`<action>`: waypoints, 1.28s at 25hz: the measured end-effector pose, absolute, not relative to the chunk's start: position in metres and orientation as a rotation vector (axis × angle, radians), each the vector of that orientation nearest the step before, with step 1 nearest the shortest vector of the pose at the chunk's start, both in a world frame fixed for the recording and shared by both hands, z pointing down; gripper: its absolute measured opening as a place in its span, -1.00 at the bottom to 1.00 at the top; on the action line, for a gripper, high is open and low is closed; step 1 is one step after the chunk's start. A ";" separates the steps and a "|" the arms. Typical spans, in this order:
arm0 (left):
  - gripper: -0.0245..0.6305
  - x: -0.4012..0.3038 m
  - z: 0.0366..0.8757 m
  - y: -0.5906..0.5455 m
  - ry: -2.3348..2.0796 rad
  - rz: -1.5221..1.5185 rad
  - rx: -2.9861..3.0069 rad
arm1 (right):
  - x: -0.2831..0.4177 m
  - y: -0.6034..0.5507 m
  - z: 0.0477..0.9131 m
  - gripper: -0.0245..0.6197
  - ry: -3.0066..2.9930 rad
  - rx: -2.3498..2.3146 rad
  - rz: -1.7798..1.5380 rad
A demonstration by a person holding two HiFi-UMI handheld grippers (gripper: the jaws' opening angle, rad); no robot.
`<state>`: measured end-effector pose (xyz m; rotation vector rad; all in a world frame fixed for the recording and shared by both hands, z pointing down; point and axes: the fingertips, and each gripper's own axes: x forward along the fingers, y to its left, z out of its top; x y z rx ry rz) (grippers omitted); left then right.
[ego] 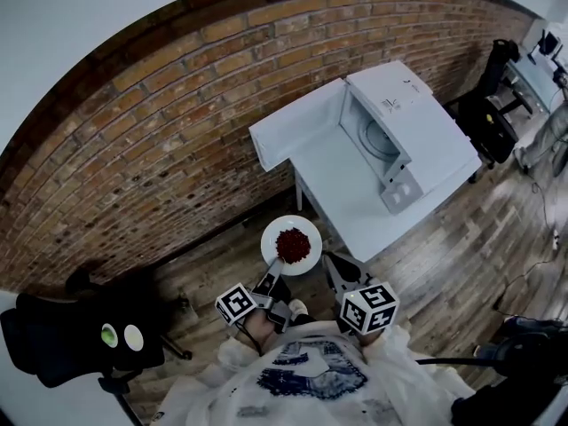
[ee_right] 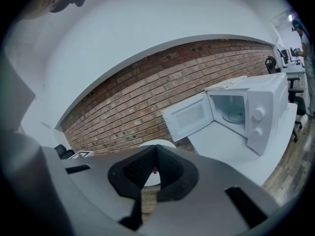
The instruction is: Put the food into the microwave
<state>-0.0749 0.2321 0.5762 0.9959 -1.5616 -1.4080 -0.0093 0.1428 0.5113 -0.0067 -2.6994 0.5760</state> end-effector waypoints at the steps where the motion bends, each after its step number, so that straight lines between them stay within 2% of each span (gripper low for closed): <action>1: -0.81 -0.080 0.582 0.233 -1.578 -1.362 0.991 | -0.012 0.142 0.511 -0.88 -2.699 0.011 0.576; 17: -0.81 -0.102 0.599 0.179 -1.502 -1.232 1.033 | -0.023 0.091 0.519 -0.88 -2.685 0.206 0.625; 28: -0.81 -0.145 0.582 0.089 -1.419 -1.250 1.089 | -0.062 0.014 0.516 -0.88 -2.701 0.271 0.669; 32: -0.81 -0.156 0.589 0.057 -1.447 -1.154 1.100 | -0.064 -0.018 0.519 -0.88 -2.699 0.317 0.687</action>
